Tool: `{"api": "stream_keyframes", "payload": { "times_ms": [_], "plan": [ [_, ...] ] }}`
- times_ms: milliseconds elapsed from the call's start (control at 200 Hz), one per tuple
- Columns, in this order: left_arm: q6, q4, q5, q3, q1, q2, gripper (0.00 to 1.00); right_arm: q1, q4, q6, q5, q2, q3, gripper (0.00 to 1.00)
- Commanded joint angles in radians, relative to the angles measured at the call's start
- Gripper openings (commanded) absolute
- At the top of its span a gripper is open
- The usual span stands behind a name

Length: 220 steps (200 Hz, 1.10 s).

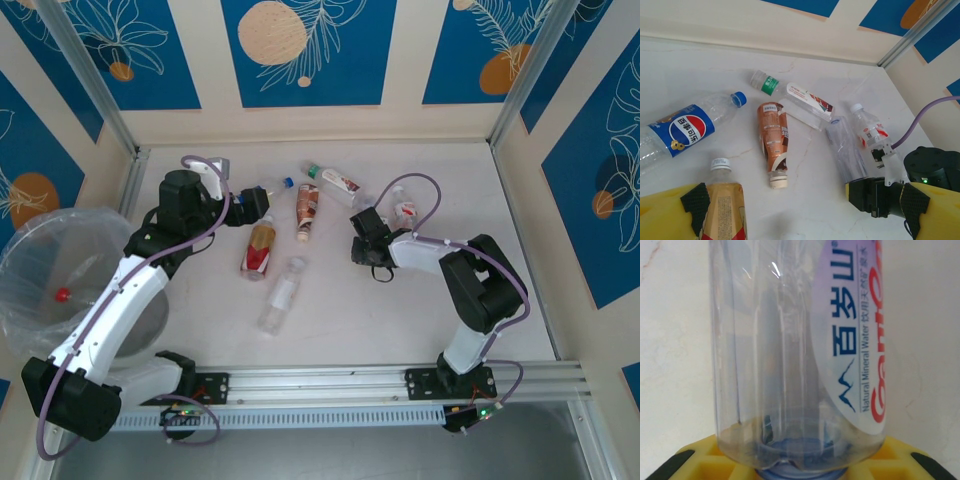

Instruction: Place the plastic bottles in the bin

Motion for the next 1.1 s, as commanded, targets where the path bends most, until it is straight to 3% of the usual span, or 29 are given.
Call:
{"api": "stream_keyframes", "payload": {
  "times_ms": [0,130,400,610,835,1095],
  "plan": [
    [0.018,-0.002,-0.016,0.028,-0.012,0.003,0.99,0.005,0.001,-0.019,-0.03,-0.029,-0.014,0.11],
    [0.018,-0.01,-0.016,0.032,-0.011,0.013,0.99,0.005,-0.03,-0.004,-0.014,-0.06,-0.014,0.0],
    [-0.004,-0.01,-0.004,0.045,-0.011,0.057,0.99,0.011,-0.03,0.066,0.01,-0.144,-0.063,0.0],
    [-0.012,-0.063,-0.066,0.083,-0.012,0.099,0.99,0.029,0.012,0.025,0.022,-0.236,-0.108,0.0],
    [-0.008,-0.048,-0.041,0.08,-0.022,0.119,0.99,0.055,0.054,0.015,0.031,-0.305,-0.129,0.0],
    [0.0,-0.075,-0.04,0.112,-0.051,0.153,0.99,0.062,0.192,0.009,-0.128,-0.367,-0.156,0.0]
  ]
}}
